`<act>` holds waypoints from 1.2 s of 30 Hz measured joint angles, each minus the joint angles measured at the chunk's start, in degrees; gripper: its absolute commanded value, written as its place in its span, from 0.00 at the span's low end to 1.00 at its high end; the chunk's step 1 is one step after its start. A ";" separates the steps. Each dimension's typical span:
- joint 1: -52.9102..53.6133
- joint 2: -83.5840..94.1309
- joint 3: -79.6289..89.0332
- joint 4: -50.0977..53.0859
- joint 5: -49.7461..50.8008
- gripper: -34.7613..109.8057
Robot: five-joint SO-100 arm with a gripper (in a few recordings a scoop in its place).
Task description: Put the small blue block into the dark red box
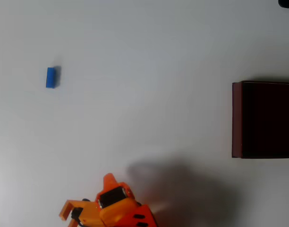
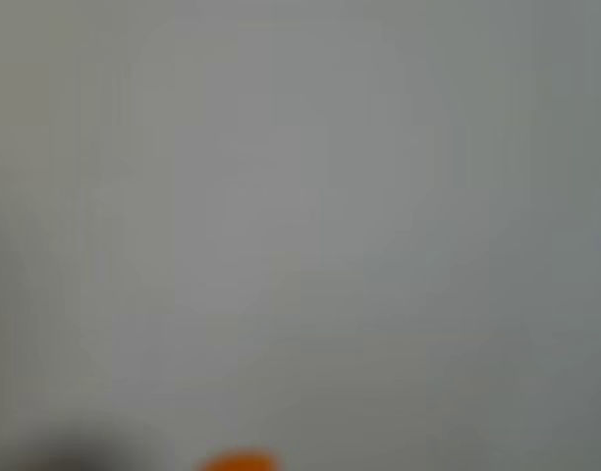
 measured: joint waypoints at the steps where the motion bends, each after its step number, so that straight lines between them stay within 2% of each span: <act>1: 0.00 0.00 0.00 0.00 0.00 0.24; 16: 0.00 0.00 0.00 0.00 0.00 0.24; 19: 0.00 0.00 0.00 -0.09 3.78 0.24; 23: 2.55 -0.26 0.00 -1.32 14.94 0.27; 29: 6.06 -0.44 -2.46 0.09 45.44 0.32; 36: 6.50 -6.15 -5.54 -7.47 76.46 0.35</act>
